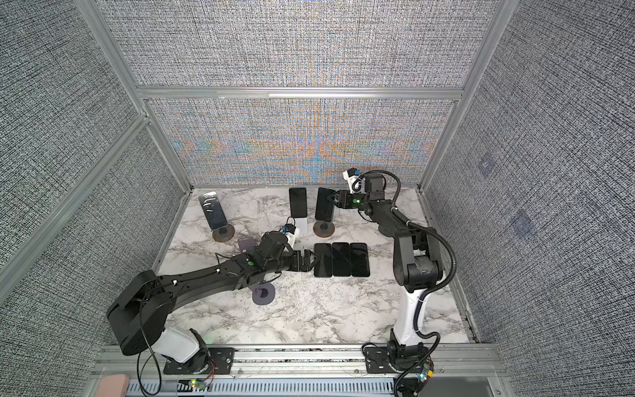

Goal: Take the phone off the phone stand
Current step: 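Raise the left gripper while the right arm reaches a green-edged phone on its stand, then grasp the green-edged phone on its stand with the right gripper and lift it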

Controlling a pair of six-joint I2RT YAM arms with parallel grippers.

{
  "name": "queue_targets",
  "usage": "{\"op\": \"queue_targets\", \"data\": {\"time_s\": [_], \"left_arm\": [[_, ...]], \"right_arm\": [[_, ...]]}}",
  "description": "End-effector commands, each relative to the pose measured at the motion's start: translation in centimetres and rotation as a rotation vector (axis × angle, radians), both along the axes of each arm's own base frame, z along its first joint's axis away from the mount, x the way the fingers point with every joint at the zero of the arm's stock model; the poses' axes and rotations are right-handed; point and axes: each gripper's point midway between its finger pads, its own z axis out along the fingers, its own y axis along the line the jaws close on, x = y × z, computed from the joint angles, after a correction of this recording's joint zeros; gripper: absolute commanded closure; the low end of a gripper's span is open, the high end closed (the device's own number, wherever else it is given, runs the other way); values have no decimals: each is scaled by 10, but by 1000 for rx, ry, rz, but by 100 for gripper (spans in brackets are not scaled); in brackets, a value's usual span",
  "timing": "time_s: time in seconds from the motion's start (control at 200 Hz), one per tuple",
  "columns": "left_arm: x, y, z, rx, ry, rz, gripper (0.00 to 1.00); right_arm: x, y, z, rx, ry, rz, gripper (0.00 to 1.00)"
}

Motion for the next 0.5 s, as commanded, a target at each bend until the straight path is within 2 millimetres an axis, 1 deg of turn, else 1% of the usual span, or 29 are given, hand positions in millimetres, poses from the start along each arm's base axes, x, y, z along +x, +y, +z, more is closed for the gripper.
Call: {"op": "queue_targets", "data": {"time_s": [0.0,0.09,0.365,0.495], "left_arm": [[1,-4,2,-6,-5,-14,1],[1,-5,2,-7,-4,-17,1],[1,-5,1,-4,1,-17,1],[1,-4,2,-1,-3,-15,1]], "right_arm": [[0,8,12,38,-34,43,55],[-1,10,13,41,-40,55,56],[4,9,15,36,-42,49,77],[6,9,13,24,-38,49,79]]}}
